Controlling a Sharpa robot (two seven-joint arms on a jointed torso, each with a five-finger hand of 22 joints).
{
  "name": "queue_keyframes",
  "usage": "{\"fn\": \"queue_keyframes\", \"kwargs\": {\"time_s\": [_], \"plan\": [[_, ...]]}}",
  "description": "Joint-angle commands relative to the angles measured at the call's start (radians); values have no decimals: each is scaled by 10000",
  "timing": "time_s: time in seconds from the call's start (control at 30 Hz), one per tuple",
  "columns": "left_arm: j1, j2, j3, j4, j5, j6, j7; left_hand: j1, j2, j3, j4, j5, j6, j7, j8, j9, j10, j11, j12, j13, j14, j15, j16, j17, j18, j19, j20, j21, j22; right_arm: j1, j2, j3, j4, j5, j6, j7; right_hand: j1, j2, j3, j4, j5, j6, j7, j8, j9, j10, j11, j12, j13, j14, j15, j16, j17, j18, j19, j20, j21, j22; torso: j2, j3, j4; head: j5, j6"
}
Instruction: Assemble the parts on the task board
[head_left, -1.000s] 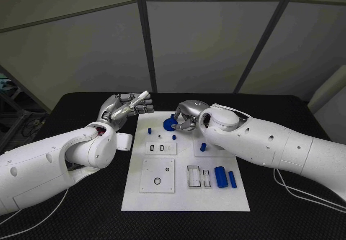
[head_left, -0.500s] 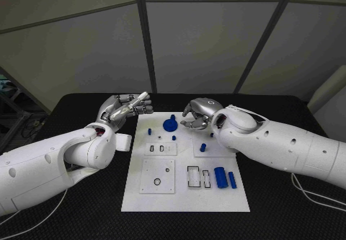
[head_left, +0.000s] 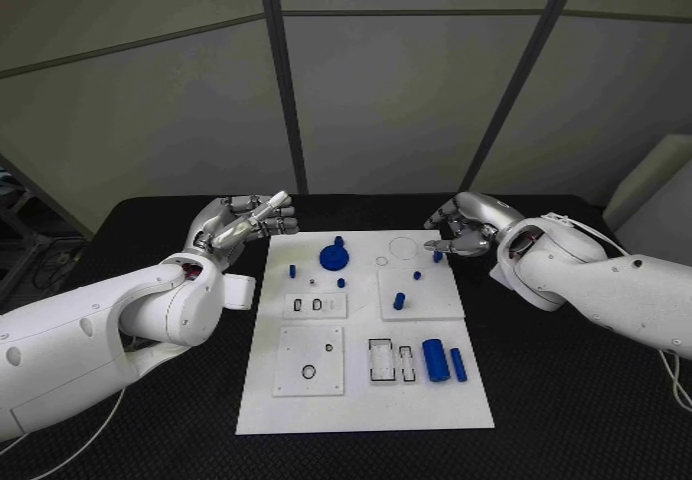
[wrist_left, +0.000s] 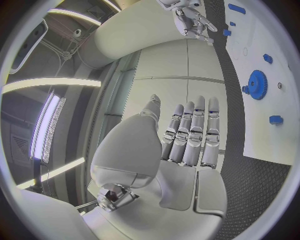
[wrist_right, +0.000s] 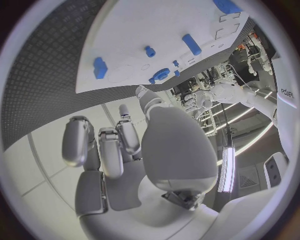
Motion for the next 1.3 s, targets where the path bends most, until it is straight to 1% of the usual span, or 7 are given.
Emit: {"fn": "queue_keyframes", "kwargs": {"time_s": [0.03, 0.17, 0.2, 0.3, 0.5, 0.67, 1.3], "plan": [[17, 29, 9, -50, -188, 212, 46, 29, 82, -21, -69, -30, 47, 15, -34, -1, 60, 41, -28, 10, 11, 69, -55, 17, 63, -61, 33, -15, -12, 5, -164, 10, -338, 1201, 344, 1128, 177, -13, -67, -127, -34, -79, -22, -99, -30, -162, -22, -119, -119, 944, -84, -59, 2246, 56, -129, -6, -122, -155, 10, 50, -43, -78, 31], [15, 64, 8, -97, -199, 240, 43, 29, 82, -21, -69, -30, 47, 15, -34, -1, 60, 41, -28, 10, 11, 69, -55, 17, 63, -61, 33, -15, -12, -3, -255, 10, -704, 1304, 452, 1320, 311, 14, -172, -202, -11, -239, -15, -158, -46, -217, -16, -184, -182, 947, -81, -57, 2257, 64, -159, -5, -157, -199, 14, 44, -30, -171, 35], [14, 76, 8, -109, -201, 246, 41, 29, 82, -21, -69, -30, 47, 15, -34, -1, 60, 41, -28, 10, 11, 69, -55, 17, 63, -61, 33, -15, -12, -6, -259, 9, -800, 1320, 493, 1351, 334, 19, -210, -213, -7, -298, -9, -170, -51, -225, -11, -195, -192, 948, -78, -56, 2262, 65, -164, -3, -164, -207, 12, 24, -16, -194, 31], [13, 106, 7, -137, -204, 258, 42, 29, 82, -21, -69, -30, 47, 15, -34, -1, 60, 41, -28, 10, 11, 69, -55, 17, 63, -61, 33, -15, -12, -46, -244, 9, -995, 1350, 612, 1401, 366, 30, -284, -224, 1, -402, 2, -180, -55, -246, -2, -219, -216, 950, -72, -54, 2268, 67, -170, 1, -174, -219, 14, 4, -6, -196, 0], [10, 160, 7, -204, -207, 264, 39, 29, 82, -21, -69, -30, 47, 15, -34, -1, 60, 41, -28, 10, 11, 69, -55, 17, 63, -61, 33, -15, -12, -194, -36, 8, -1286, 1371, 811, 1423, 403, 54, -368, -229, 6, -518, 16, -185, -58, -258, 10, -234, -229, 952, -63, -52, 2277, 69, -177, 7, -185, -231, 15, 7, -5, -179, -57], [9, 178, 7, -224, -207, 274, 36, 29, 83, -22, -81, -30, 61, 13, -37, 0, 78, 37, -28, 12, 15, 67, -64, 19, 64, -69, 34, -16, -14, -283, 161, 7, -1459, 1375, 1010, 1402, 424, 81, -391, -230, 22, -550, 21, -179, -55, -251, 15, -226, -218, 957, -59, -44, 2297, 68, -176, 11, -187, -231, 7, -23, 8, -203, -94], [8, 148, 7, -233, -208, 268, 35, 31, 86, -21, -86, -29, 63, 15, -41, 0, 81, 38, -31, 11, 17, 67, -69, 20, 64, -72, 34, -16, -16, -512, 396, 7, -1647, 1254, 1226, 1358, 510, 258, -464, -247, 268, -362, 49, -58, -2, -180, 34, -146, -120, 966, -42, -31, 2332, 63, -150, 26, -179, -200, 3, -4, 7, -144, -159]]}}
